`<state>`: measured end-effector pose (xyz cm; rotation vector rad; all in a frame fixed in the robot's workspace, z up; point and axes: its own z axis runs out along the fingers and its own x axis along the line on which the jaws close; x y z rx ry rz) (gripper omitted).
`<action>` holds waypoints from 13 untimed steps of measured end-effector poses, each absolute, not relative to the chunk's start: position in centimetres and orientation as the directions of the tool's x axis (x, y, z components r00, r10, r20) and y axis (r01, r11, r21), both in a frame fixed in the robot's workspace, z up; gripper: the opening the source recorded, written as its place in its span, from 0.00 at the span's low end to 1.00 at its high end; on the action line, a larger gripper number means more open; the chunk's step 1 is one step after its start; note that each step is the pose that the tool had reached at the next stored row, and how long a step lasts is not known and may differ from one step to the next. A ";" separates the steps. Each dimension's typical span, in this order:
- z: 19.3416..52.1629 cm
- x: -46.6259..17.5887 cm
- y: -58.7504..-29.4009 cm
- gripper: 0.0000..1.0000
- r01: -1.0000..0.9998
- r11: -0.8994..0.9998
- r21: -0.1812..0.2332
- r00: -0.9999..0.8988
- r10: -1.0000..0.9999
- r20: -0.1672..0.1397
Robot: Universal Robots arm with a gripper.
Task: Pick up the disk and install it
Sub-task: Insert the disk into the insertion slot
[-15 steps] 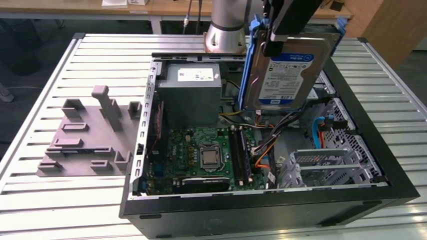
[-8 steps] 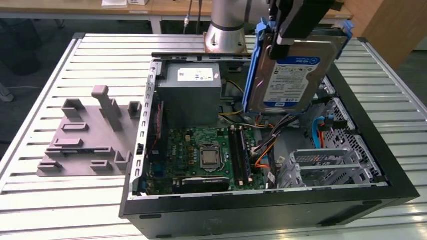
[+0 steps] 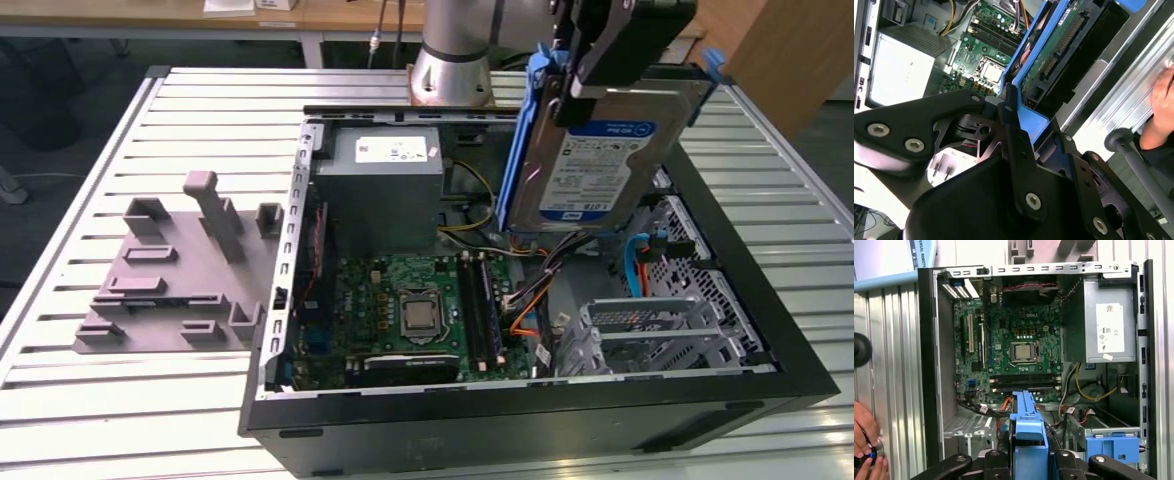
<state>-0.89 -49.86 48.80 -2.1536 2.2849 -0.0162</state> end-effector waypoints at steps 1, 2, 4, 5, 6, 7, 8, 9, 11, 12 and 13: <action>48.8 -0.9 -50.0 0.36 -0.998 0.060 -0.009 -0.060 -0.998 0.006; 48.8 -0.8 -50.1 0.36 -0.998 0.061 -0.009 -0.061 -0.998 0.006; 48.7 -0.8 -50.3 0.36 -0.998 0.062 -0.009 -0.062 -0.998 0.006; 48.7 -0.8 -50.5 0.36 -0.998 0.062 -0.009 -0.062 -0.998 0.006; 48.7 -0.8 -50.6 0.36 -0.998 0.063 -0.009 -0.063 -0.998 0.006; 48.7 -0.7 -50.8 0.36 -0.998 0.063 -0.009 -0.063 -0.998 0.006; 48.7 -0.7 -51.0 0.36 -0.998 0.063 -0.009 -0.063 -0.998 0.006; 48.7 -0.7 -51.2 0.36 -0.998 0.064 -0.009 -0.064 -0.998 0.006; 48.6 -0.7 -51.6 0.36 -0.998 0.064 -0.009 -0.064 -0.998 0.006; 48.6 -0.7 -51.8 0.36 -0.998 0.064 -0.009 -0.064 -0.998 0.006; 48.6 -0.7 -52.0 0.36 -0.998 0.064 -0.009 -0.064 -0.998 0.006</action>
